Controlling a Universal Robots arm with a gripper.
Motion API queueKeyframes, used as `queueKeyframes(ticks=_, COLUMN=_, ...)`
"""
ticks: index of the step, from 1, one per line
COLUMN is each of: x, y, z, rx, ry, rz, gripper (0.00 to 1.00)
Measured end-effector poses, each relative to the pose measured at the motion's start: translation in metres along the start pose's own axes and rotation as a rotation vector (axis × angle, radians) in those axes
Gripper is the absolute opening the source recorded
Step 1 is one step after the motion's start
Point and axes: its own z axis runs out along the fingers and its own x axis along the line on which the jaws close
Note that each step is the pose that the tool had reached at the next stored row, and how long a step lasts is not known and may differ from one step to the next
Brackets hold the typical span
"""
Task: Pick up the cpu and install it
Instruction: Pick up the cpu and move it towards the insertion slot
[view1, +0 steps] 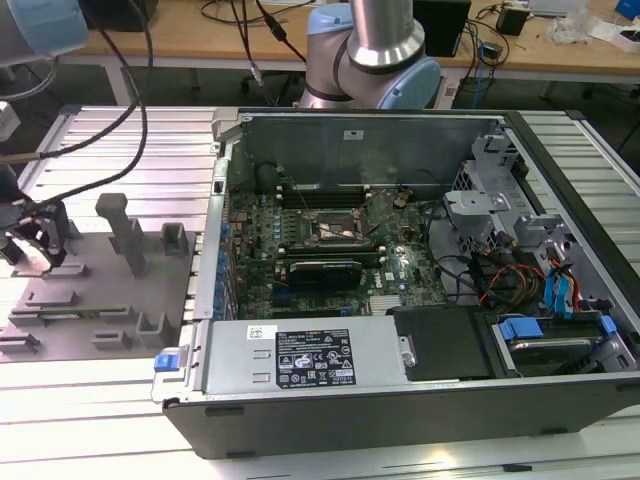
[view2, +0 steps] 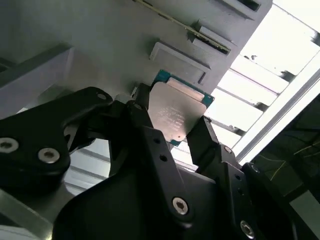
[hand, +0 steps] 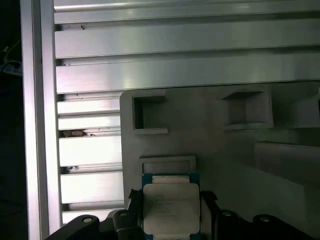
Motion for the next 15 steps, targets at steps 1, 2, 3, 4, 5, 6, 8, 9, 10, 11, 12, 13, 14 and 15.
queueKeyframes(ticks=1, x=-0.0001, y=0.0004, z=-0.0088, rx=0.0, ry=0.0, rz=0.0, gripper=0.55)
queueKeyframes(ticks=2, x=-0.0001, y=0.0005, z=-0.0127, rx=0.0, ry=0.0, rz=0.0, gripper=0.55)
queueKeyframes(ticks=3, x=-0.0002, y=0.0006, z=-0.0153, rx=0.0, ry=0.0, rz=0.0, gripper=0.55)
queueKeyframes(ticks=4, x=-0.0002, y=0.0008, z=-0.0184, rx=0.0, ry=0.0, rz=0.0, gripper=0.55)
queueKeyframes(ticks=5, x=-0.0002, y=0.0009, z=-0.0213, rx=0.0, ry=-0.0001, rz=0.0, gripper=0.55)
queueKeyframes(ticks=6, x=-0.0003, y=0.001, z=-0.0244, rx=0.0, ry=0.0, rz=0.0, gripper=0.55)
queueKeyframes(ticks=8, x=-0.0003, y=0.0013, z=-0.0312, rx=0.0, ry=0.0001, rz=0.0, gripper=0.55)
queueKeyframes(ticks=9, x=-0.0004, y=0.0014, z=-0.0337, rx=0.0001, ry=0.0, rz=0.0, gripper=0.55)
queueKeyframes(ticks=10, x=-0.0004, y=0.0016, z=-0.0365, rx=0.0, ry=0.0, rz=0.0, gripper=0.55)
queueKeyframes(ticks=11, x=-0.0004, y=0.0017, z=-0.0403, rx=0.0, ry=0.0, rz=0.0, gripper=0.55)
queueKeyframes(ticks=12, x=-0.0005, y=0.0019, z=-0.0428, rx=-0.0001, ry=0.0, rz=0.0, gripper=0.55)
queueKeyframes(ticks=13, x=-0.0005, y=0.002, z=-0.0458, rx=0.0, ry=0.0, rz=0.0, gripper=0.55)
queueKeyframes(ticks=14, x=-0.0005, y=0.0021, z=-0.0487, rx=0.0, ry=0.0001, rz=0.0, gripper=0.55)
queueKeyframes(ticks=15, x=-0.0005, y=0.0023, z=-0.0517, rx=0.0, ry=0.0, rz=0.0, gripper=0.55)
